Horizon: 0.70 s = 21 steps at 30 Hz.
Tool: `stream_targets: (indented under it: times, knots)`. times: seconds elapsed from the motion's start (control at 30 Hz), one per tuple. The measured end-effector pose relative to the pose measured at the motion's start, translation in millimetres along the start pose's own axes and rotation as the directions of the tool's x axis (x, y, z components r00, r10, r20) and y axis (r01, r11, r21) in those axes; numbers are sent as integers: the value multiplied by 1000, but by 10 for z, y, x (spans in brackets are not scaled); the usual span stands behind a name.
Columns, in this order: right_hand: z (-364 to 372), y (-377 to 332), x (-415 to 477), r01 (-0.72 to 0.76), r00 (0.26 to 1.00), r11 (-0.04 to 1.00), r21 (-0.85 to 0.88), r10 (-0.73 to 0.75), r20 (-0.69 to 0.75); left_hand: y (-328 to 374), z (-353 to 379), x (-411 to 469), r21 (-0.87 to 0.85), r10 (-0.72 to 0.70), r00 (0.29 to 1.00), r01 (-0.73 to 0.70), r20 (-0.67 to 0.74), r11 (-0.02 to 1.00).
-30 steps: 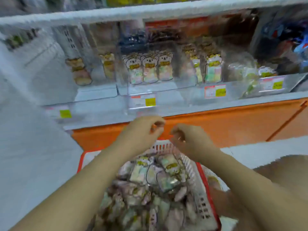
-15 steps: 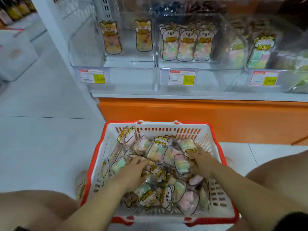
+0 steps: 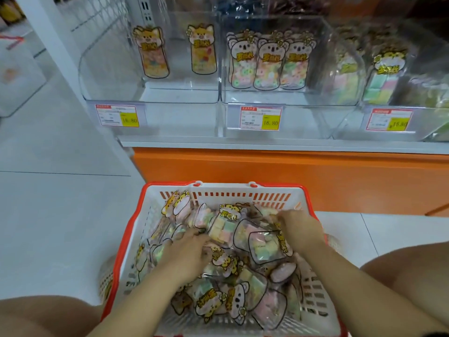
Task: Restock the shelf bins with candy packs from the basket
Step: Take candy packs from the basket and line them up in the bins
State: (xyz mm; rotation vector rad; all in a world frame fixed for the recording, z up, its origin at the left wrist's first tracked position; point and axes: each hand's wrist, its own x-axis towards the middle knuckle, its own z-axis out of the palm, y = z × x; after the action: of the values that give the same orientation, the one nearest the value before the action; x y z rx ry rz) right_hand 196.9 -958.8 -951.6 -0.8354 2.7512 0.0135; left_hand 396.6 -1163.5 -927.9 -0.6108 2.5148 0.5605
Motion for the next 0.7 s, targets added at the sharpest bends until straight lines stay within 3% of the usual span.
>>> stream_targets:
  times: [0.1, 0.17, 0.2, 0.23, 0.3, 0.37, 0.43, 0.5, 0.57, 0.63, 0.7]
  knots:
    - [-462, -113, -2, 179, 950, 962, 206, -115, -289, 149, -308, 10, -305, 54, 946, -157, -320, 939]
    - [-771, -218, -116, 392, 894, 850, 351, -262, -363, 251, -541, -10, -462, 25, 877, -277, -480, 843]
    - [-899, -269, -200, 448, 880, 782, 433, -303, -365, 275, -642, -20, -498, 29, 872, -305, -489, 812]
    - [-1011, -324, -293, 464, 882, 713, 526, -315, -351, 287, -716, -36, -542, 60, 901, -311, -430, 781]
    - [-1128, -426, -448, 435, 900, 562, 704, -307, -310, 317, -759, -80, -727, 176, 978, -202, -114, 656]
    - [-1143, -518, -547, 388, 911, 421, 820, -307, -274, 352, -690, -146, -919, 253, 961, 1, 110, 394]
    - [-1113, -578, -549, 338, 924, 326, 883, -294, -245, 380, -580, -160, -980, 252, 954, 128, 164, 155]
    - [-925, -522, -444, 239, 963, 355, 904, -204, -174, 413, -488, -149, -981, 206, 965, 132, 160, 142]
    - [-544, -296, -279, 21, 998, 538, 843, -55, 10, 368, -473, -142, -979, 91, 986, 124, 140, 165]
    - [-96, -48, -204, -247, 960, 731, 636, 97, 261, 246, -466, -78, -979, -65, 992, 121, 112, 162]
    - [264, 72, -212, -392, 894, 754, 527, 176, 413, 136, -457, -43, -967, -200, 977, 114, 68, 227]
